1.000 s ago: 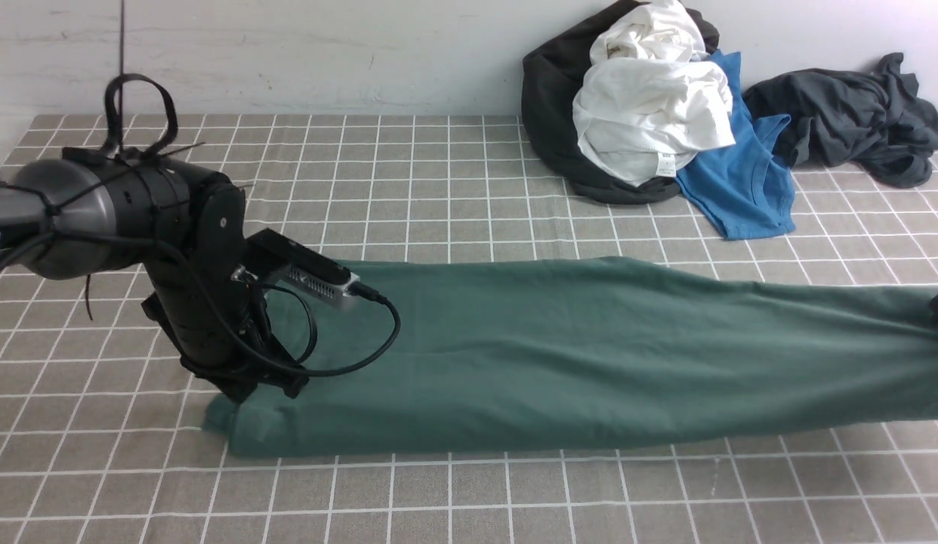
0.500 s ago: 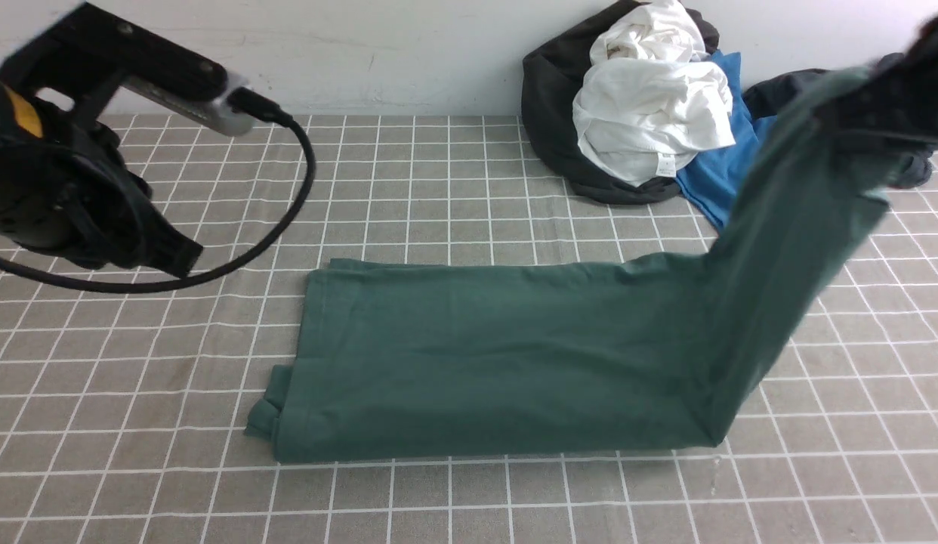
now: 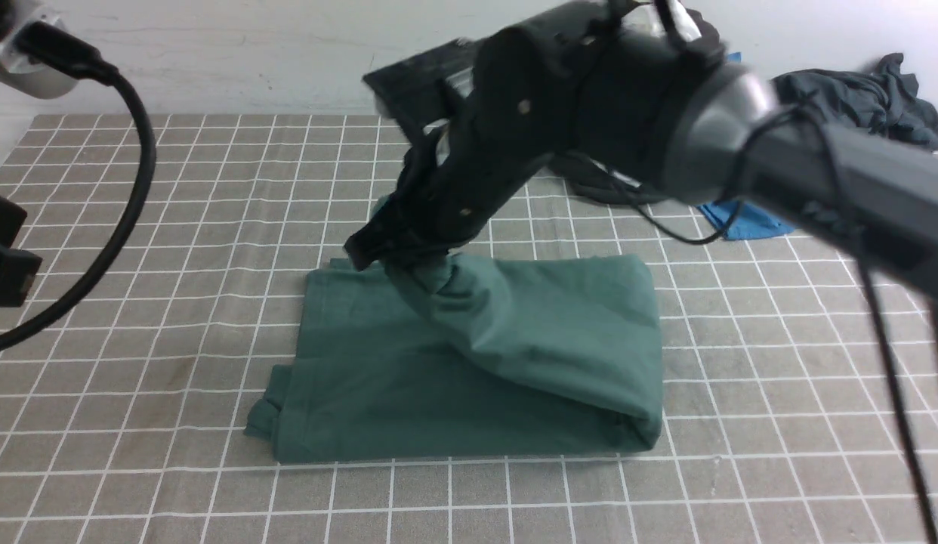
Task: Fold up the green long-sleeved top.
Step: Use the right arm to drag the right edge of the fabric to the left and folds it over the left edge
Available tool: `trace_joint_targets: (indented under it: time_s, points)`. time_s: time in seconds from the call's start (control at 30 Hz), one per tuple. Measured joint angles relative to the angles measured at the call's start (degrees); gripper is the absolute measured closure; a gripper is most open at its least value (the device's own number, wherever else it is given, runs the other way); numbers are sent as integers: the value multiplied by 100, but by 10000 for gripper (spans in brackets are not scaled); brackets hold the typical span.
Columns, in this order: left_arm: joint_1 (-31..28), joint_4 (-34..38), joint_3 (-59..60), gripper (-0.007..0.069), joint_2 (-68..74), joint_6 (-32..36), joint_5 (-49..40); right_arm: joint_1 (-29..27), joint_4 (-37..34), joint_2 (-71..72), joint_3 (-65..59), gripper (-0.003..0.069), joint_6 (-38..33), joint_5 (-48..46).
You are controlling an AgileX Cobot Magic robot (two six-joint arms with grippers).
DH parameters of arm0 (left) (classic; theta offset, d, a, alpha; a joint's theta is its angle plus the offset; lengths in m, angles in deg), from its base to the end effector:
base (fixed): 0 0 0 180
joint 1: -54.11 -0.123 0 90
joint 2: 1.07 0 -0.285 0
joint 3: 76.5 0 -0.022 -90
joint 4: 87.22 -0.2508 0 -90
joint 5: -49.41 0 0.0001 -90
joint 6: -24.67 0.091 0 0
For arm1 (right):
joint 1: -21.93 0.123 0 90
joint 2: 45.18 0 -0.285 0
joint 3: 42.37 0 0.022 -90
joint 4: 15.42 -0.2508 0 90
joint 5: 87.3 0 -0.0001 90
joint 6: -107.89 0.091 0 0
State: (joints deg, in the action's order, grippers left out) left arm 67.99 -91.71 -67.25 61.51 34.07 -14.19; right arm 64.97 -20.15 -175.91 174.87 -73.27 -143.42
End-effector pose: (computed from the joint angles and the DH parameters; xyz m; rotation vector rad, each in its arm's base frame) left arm 0.1606 -0.0331 0.4104 0.4834 2.3108 0.0619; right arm 0.3492 0.3346 0.2674 -0.9640 2.4707 0.3578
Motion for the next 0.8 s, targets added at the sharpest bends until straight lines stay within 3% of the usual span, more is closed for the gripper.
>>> trace_joint_targets:
  time_s: [0.2, 0.3, 0.33, 0.37, 0.47, 0.5, 0.57, 0.63, 0.8]
  points:
    - [0, 0, 0, 631, -52, -4, -142, 181, -496, -951, 759, 641, 18, -20]
    - [0, 0, 0, 631, -52, -4, -199, 186, -815, -1193, 992, 596, -69, -108]
    - [0, 0, 0, 631, -52, -4, -207, 186, -1026, -1242, 1072, 530, -171, -198]
    - [0, 0, 0, 631, -52, -4, -207, 186, -1080, -1242, 1094, 521, -213, -207]
    - [0, 0, 0, 631, -52, -4, -207, 186, -1325, -1242, 1453, 314, -567, -698]
    - [0, 0, 0, 631, -52, -4, -207, 186, -1325, -1242, 1480, 314, -579, -738]
    - [0, 0, 0, 631, -52, -4, -207, 181, -1051, -1208, 1788, 185, -624, -1227]
    - [0, 0, 0, 631, -52, -4, -207, 146, -589, -1174, 1865, 126, -475, -1404]
    - [0, 0, 0, 631, -52, -4, -207, 34, 735, -1349, 1832, 97, 287, -1487]
